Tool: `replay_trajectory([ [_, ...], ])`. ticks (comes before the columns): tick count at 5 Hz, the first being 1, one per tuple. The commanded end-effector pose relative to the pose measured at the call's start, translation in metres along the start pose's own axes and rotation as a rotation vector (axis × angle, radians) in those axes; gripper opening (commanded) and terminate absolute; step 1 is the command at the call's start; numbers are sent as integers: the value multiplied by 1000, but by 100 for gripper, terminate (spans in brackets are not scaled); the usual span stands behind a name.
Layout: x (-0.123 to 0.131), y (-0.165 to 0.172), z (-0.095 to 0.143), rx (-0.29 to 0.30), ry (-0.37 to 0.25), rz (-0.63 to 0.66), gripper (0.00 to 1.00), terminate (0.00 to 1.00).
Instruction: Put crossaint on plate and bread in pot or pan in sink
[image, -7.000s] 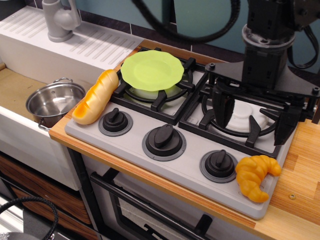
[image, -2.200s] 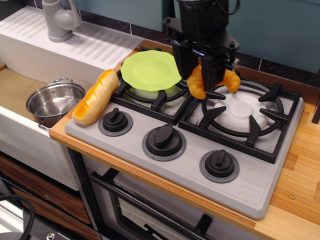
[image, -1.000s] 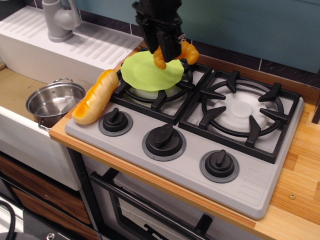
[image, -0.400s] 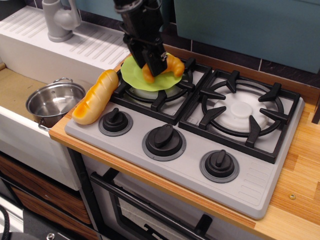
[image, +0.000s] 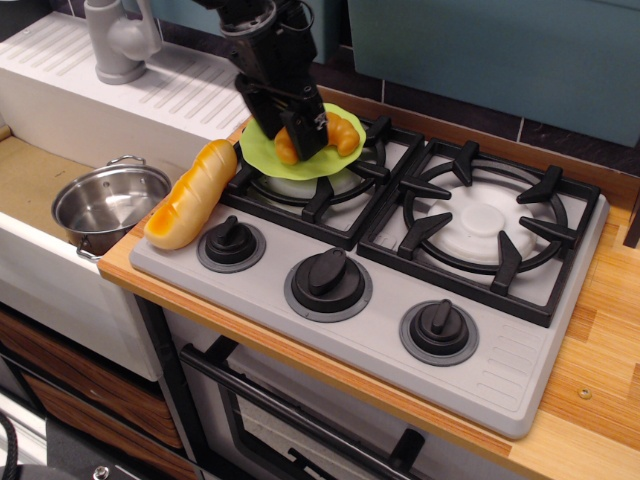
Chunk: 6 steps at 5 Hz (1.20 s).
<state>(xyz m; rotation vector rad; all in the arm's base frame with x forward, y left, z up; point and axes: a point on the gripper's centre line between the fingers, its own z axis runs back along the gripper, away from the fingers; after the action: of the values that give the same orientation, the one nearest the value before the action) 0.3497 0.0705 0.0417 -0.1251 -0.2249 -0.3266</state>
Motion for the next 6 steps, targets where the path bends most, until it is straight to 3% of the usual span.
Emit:
replay_trajectory([
  [1,7,-27,34,28,20,32,100,0],
  [3,1,-51,55,26,55,68,100,0],
  [5,4,-53,77,25,108,46,100,0],
  [6,4,-53,77,25,108,46,100,0],
])
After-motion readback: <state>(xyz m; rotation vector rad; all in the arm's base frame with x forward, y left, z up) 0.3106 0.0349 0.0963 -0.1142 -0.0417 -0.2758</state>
